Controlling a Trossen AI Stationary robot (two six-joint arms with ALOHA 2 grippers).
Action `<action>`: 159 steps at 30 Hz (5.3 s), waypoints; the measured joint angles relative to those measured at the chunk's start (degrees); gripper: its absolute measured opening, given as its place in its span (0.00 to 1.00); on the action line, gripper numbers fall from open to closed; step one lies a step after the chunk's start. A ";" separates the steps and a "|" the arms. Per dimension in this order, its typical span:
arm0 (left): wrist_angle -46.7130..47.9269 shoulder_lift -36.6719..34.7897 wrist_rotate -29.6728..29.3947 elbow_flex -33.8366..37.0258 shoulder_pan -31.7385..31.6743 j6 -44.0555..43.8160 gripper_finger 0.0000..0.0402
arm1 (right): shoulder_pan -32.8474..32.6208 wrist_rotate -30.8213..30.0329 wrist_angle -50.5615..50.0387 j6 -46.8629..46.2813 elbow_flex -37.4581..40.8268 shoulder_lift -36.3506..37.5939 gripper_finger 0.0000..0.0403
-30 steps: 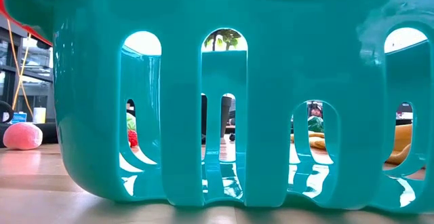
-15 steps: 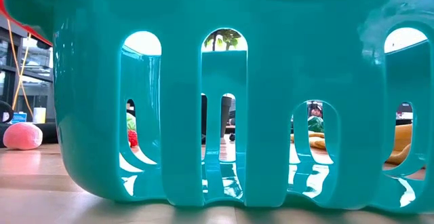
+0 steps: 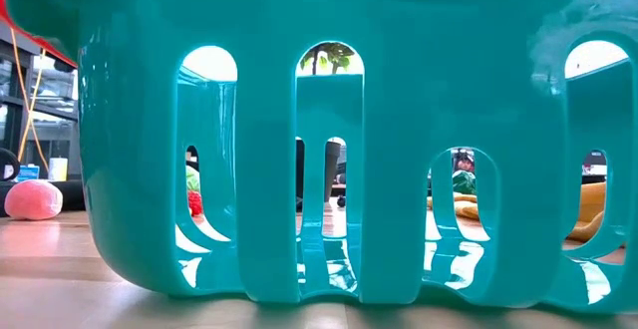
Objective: Pick and placing Produce into tupperware
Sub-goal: Put the red strawberry into the blue bin
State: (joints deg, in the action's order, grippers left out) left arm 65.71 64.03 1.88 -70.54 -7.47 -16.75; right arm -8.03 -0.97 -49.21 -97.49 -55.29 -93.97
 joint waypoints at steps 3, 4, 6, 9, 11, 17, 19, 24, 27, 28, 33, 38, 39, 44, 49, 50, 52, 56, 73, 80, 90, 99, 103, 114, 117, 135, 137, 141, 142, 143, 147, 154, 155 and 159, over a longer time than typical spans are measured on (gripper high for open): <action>0.02 0.00 0.00 0.00 -0.02 -0.06 0.28 | -0.19 0.43 -0.95 -0.38 0.00 0.00 0.49; 0.02 0.00 0.00 0.00 -0.02 -0.06 0.28 | -0.14 0.67 -0.98 -0.51 0.00 0.00 0.49; 0.02 0.00 0.01 0.00 -0.02 -0.06 0.28 | -0.09 1.33 -0.90 -0.58 0.00 0.00 0.49; 0.00 0.00 -0.01 0.00 0.00 -0.04 0.28 | -0.13 0.89 -0.89 -0.57 0.00 0.00 0.49; 0.00 0.00 0.01 0.00 -0.02 -0.06 0.28 | -0.15 0.83 -0.82 -0.55 0.00 0.00 0.49; 0.02 0.00 0.01 0.00 -0.02 -0.20 0.28 | -0.11 0.88 -0.65 -0.18 0.00 0.00 0.44; 0.01 0.00 0.01 0.00 -0.01 -0.22 0.28 | -0.11 0.99 -0.65 -0.17 0.00 0.00 0.41; 0.09 0.00 0.01 0.00 -0.01 -0.22 0.28 | -0.11 1.18 -0.65 -0.17 0.00 0.00 0.37; 0.37 0.00 0.01 0.00 -0.02 -0.24 0.28 | -0.11 1.20 -0.67 -0.53 0.00 0.00 0.35; 0.35 0.00 0.01 0.00 0.00 -0.24 0.28 | -0.11 1.20 -0.65 -0.55 0.00 0.00 0.34; 0.37 0.00 0.01 0.00 -0.01 -0.23 0.28 | -0.11 1.17 -0.76 -0.08 -0.07 0.00 0.32; 0.37 0.00 0.01 0.00 -0.02 -0.22 0.28 | -0.70 -1.04 -2.63 0.72 -2.53 0.33 0.32; 0.37 0.00 0.01 0.00 -0.02 -0.23 0.28 | -0.84 -1.70 -3.33 1.09 -3.31 0.46 0.32; 0.37 0.02 0.01 -0.02 0.00 -0.24 0.28 | -1.81 -2.63 -7.12 3.35 -7.37 1.77 0.32; 0.33 0.02 0.01 -0.02 0.00 -0.23 0.28 | -3.91 -6.41 -9.38 4.01 -11.80 4.02 0.32; 0.32 0.02 0.01 -0.02 -0.01 -0.25 0.28 | -4.21 -7.31 -9.49 4.24 -12.65 4.39 0.32; 0.30 0.02 0.01 -0.02 0.00 -0.44 0.28 | -5.00 -8.71 -9.75 6.20 -14.74 4.83 0.32; 0.28 0.02 0.01 -0.02 -0.01 -0.48 0.28 | -6.07 -9.30 -9.82 12.42 -19.48 4.81 0.32; 0.13 0.02 0.08 -0.02 -0.02 -3.39 0.28 | -9.40 -3.15 0.17 47.19 -28.83 4.72 0.32; 0.13 0.02 2.99 -0.02 -0.01 -7.73 0.28 | -10.80 5.01 3.28 60.87 -28.83 4.72 0.32; -0.04 0.02 12.63 -0.02 3.33 -9.70 0.28 | -11.65 7.76 1.62 68.21 -28.83 4.70 0.32; -1.88 0.02 12.80 -0.02 15.46 -12.90 0.28 | -12.10 7.05 2.01 62.59 -28.76 3.67 0.32; -1.76 0.17 11.51 -0.03 22.82 -16.66 0.28 | -13.70 7.19 4.58 59.96 -28.76 1.41 0.32; -1.79 1.57 -4.20 -0.02 35.49 -26.57 0.28 | -16.17 4.98 -5.10 58.02 -40.24 -10.91 0.32; -1.52 1.97 -5.00 -0.02 36.93 -28.70 0.28 | -16.41 3.74 -11.34 59.13 -46.72 -15.87 0.32; -1.11 1.86 -7.33 -0.02 42.88 -32.60 0.28 | -17.29 2.36 -12.40 52.73 -57.16 -29.88 0.32; -1.07 1.86 -7.34 -0.02 42.86 -32.61 0.28 | -17.29 2.41 -11.91 52.48 -57.16 -30.87 0.32; -1.03 1.86 -7.33 -0.02 42.87 -31.74 0.28 | -17.29 2.69 -11.19 52.43 -57.16 -32.83 0.32; -0.94 1.86 -7.34 -0.02 42.86 -31.71 0.28 | -17.29 2.83 -11.06 52.32 -57.16 -33.31 0.32; -0.81 1.86 -7.33 -0.02 42.86 -31.69 0.28 | -17.29 3.03 -10.78 52.30 -57.16 -33.74 0.32; -0.77 1.86 -7.49 -0.02 42.86 -31.65 0.28 | -17.43 3.20 -10.11 52.30 -57.16 -34.77 0.32; -0.77 1.86 -7.53 -0.02 42.86 -31.52 0.28 | -17.59 3.70 -7.78 51.20 -57.16 -36.66 0.32; -0.77 1.86 -7.53 -0.02 42.86 -31.52 0.28 | -17.63 4.04 -7.72 51.00 -57.16 -36.98 0.32; -0.77 1.86 -7.71 -0.02 42.86 -31.52 0.28 | -17.74 4.67 -7.59 50.86 -57.16 -37.40 0.32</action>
State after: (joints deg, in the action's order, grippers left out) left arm 64.95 65.89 -5.83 -70.57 35.40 -48.27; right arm -25.77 3.69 -56.80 -46.63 -112.44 -131.37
